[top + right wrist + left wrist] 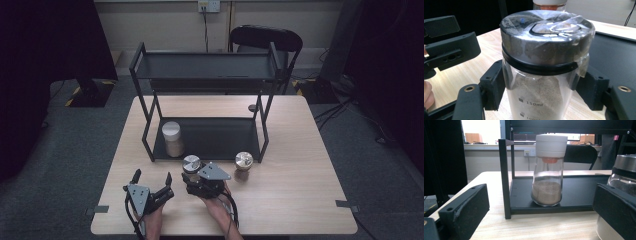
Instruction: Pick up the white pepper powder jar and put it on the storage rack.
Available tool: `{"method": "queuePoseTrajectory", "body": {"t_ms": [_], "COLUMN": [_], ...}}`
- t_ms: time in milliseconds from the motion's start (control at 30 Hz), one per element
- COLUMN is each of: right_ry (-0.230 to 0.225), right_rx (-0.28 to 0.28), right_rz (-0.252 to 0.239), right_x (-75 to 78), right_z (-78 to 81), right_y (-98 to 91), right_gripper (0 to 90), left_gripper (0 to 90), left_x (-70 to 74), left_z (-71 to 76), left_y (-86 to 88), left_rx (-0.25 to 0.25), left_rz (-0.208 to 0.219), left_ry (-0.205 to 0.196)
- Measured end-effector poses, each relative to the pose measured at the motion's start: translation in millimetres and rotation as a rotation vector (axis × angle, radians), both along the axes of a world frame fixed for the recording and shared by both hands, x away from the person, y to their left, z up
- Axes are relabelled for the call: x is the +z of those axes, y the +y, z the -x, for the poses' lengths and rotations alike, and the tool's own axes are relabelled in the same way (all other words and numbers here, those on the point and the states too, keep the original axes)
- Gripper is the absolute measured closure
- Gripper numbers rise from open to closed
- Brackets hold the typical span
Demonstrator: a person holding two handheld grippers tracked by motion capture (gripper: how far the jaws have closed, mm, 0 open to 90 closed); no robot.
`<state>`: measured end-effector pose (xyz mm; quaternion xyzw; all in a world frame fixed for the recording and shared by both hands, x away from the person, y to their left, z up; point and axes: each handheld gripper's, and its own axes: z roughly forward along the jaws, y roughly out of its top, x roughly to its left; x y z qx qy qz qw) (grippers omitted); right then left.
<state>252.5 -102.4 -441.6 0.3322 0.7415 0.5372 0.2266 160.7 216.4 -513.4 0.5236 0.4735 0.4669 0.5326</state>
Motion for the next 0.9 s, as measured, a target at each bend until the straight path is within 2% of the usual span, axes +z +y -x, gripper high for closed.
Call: {"method": "queuePoseTrajectory", "body": {"t_ms": [667, 900], "right_ry": [-0.012, -0.007], "right_rx": [-0.019, -0.041], "right_rz": [-0.005, -0.003], "right_x": [17.0, 21.2], "right_z": [-10.2, -16.0], "right_y": [-0.9, -0.2], "right_gripper": [30.5, 30.5], "left_gripper": [0.1, 0.1], "left_x": [0.1, 0.4], "left_z": [-0.1, -0.3], "left_y": [0.1, 0.0], "left_rx": [-0.001, -0.001], "left_rz": [-0.001, -0.001], "left_ry": [0.001, 0.002]}}
